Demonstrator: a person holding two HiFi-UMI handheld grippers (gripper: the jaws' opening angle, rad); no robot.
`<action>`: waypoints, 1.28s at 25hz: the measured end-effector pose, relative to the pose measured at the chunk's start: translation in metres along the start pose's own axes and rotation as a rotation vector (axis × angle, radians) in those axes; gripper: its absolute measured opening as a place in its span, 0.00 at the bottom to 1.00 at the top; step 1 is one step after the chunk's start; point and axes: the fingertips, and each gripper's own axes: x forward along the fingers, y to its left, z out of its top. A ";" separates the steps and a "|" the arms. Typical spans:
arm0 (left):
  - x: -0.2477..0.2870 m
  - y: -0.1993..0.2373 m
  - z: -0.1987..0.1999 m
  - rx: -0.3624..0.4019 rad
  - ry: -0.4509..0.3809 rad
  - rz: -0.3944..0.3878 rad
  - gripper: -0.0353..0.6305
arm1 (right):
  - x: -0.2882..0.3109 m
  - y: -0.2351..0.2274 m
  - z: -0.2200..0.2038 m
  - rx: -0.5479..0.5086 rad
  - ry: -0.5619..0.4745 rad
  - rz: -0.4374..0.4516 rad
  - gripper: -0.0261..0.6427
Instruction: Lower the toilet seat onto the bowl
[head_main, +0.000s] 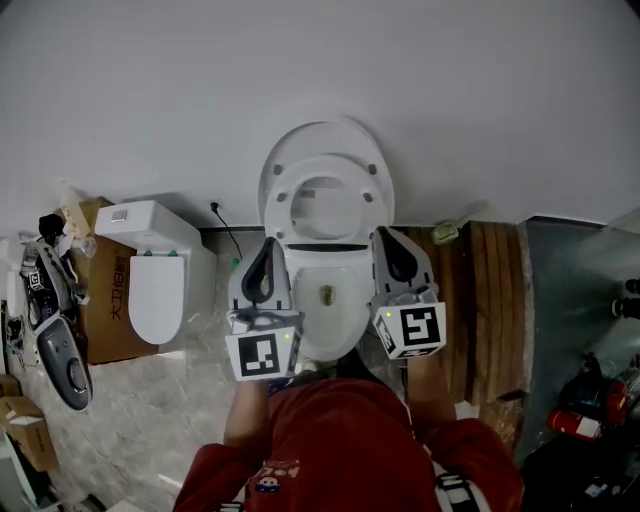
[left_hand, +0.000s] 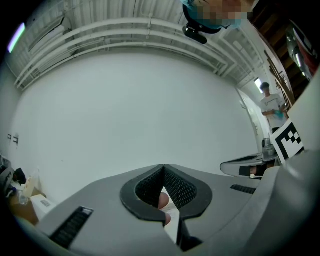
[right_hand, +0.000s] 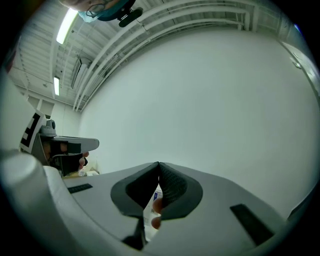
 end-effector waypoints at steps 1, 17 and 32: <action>0.004 -0.001 -0.002 -0.003 0.006 0.012 0.07 | 0.007 -0.002 -0.002 -0.005 0.005 0.017 0.06; 0.027 0.010 -0.033 -0.008 0.080 0.106 0.07 | 0.125 -0.002 -0.065 -0.179 0.186 0.268 0.21; 0.034 0.046 -0.054 -0.056 0.090 0.066 0.07 | 0.208 0.013 -0.119 -0.507 0.447 0.464 0.39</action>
